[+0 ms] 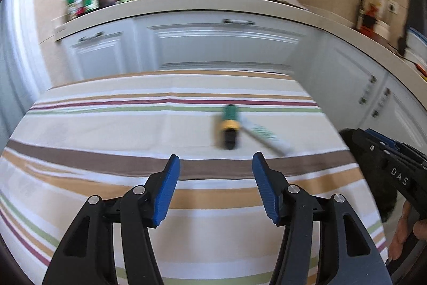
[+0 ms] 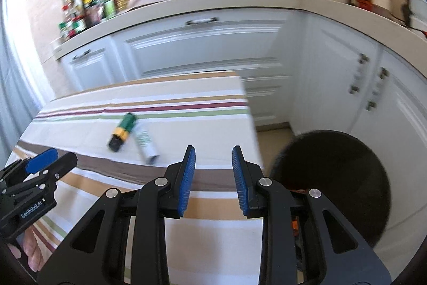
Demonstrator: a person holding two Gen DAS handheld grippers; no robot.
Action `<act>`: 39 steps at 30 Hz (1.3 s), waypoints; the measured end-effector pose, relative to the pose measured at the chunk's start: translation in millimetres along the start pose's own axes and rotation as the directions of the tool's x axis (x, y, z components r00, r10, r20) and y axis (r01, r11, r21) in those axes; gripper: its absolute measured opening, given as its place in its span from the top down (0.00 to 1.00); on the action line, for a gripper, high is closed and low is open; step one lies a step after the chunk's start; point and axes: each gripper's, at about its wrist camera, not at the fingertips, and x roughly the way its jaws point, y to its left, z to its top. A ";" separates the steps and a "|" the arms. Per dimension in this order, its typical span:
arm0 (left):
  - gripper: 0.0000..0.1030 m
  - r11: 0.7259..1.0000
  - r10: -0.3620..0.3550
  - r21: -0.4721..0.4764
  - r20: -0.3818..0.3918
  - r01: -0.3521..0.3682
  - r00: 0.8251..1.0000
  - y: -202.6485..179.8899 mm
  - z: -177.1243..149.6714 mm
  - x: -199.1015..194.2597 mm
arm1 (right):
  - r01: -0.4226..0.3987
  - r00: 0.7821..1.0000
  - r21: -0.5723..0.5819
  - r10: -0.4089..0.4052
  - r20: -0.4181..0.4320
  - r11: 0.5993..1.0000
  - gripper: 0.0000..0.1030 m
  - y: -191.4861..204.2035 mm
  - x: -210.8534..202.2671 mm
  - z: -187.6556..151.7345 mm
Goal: Collect trash
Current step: 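Move both tools back over the table, then grasp the white green-lettered tube with the right gripper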
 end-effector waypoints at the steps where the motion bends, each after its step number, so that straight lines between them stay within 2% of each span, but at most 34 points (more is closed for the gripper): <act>1: 0.44 1.000 0.013 -0.013 0.001 -0.013 1.000 9.2 -0.1 -0.3 | -0.012 1.000 -0.015 0.012 -0.007 1.000 0.73 9.2 4.1 0.6; 12: 0.43 0.990 0.096 -0.105 -0.025 -0.098 0.995 75.2 -5.5 3.8 | -0.087 0.992 -0.118 0.075 -0.102 0.989 0.73 72.3 48.6 6.4; 22: 0.41 0.979 0.130 -0.152 -0.050 -0.136 0.990 109.9 -8.4 10.7 | -0.080 0.982 -0.141 0.054 -0.180 0.987 0.73 88.3 80.9 10.7; 28: 0.40 0.978 0.122 -0.165 -0.067 -0.132 0.990 114.1 -9.3 17.9 | -0.071 0.973 -0.155 0.034 -0.227 0.985 0.72 89.7 94.4 6.5; 31: 0.40 0.980 0.114 -0.157 -0.069 -0.124 0.991 109.7 -8.3 20.5 | -0.072 0.974 -0.152 0.037 -0.223 0.986 0.72 88.5 95.8 7.3; 33: 0.40 0.981 0.103 -0.155 -0.071 -0.113 0.992 105.7 -6.7 22.8 | -0.071 0.975 -0.140 0.038 -0.220 0.988 0.75 86.2 96.5 7.9; 35: 0.40 0.984 0.087 -0.152 -0.070 -0.097 0.994 101.3 -4.5 24.7 | -0.068 0.975 -0.144 0.035 -0.218 0.987 0.84 84.8 97.5 8.5; 39: 0.38 0.988 0.058 -0.136 -0.063 -0.066 0.996 84.9 0.9 28.8 | -0.066 0.979 -0.137 0.038 -0.200 0.988 0.85 80.0 93.6 10.1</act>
